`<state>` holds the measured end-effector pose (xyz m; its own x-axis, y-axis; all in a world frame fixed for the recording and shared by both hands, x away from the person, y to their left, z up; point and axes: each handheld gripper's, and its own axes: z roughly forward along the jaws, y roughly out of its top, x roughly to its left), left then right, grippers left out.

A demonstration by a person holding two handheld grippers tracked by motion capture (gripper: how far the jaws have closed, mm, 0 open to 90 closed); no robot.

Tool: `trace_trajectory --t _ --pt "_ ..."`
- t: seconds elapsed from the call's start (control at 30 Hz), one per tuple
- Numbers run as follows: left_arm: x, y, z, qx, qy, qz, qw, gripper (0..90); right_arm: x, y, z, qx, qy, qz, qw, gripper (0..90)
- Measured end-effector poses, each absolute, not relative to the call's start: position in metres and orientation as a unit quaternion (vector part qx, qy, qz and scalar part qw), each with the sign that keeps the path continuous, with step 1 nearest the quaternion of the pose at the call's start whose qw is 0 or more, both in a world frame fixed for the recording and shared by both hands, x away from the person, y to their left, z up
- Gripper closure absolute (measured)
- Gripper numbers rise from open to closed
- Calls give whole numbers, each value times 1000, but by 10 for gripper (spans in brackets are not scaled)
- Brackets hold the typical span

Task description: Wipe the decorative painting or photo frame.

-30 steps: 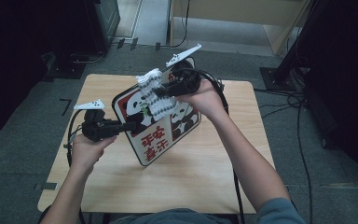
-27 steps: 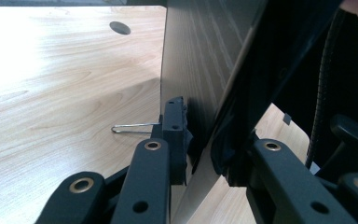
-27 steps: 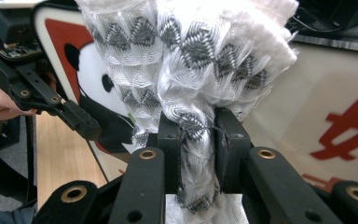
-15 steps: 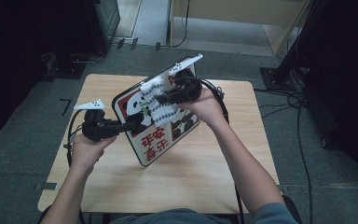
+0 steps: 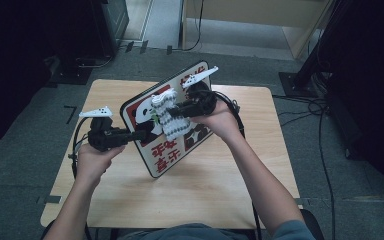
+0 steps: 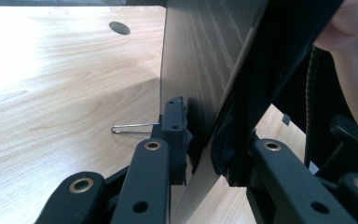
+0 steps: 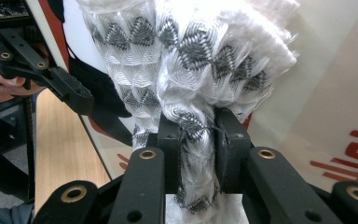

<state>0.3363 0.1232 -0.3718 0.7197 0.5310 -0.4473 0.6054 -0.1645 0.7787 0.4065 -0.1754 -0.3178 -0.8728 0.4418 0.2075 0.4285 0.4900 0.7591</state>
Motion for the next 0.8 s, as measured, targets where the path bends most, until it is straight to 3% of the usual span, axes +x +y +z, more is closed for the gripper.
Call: trace_trajectory --t 0.8 --pt "335 123 -374 754 377 -31 538 758 405 -185 -348 247 860 447 -15 756"
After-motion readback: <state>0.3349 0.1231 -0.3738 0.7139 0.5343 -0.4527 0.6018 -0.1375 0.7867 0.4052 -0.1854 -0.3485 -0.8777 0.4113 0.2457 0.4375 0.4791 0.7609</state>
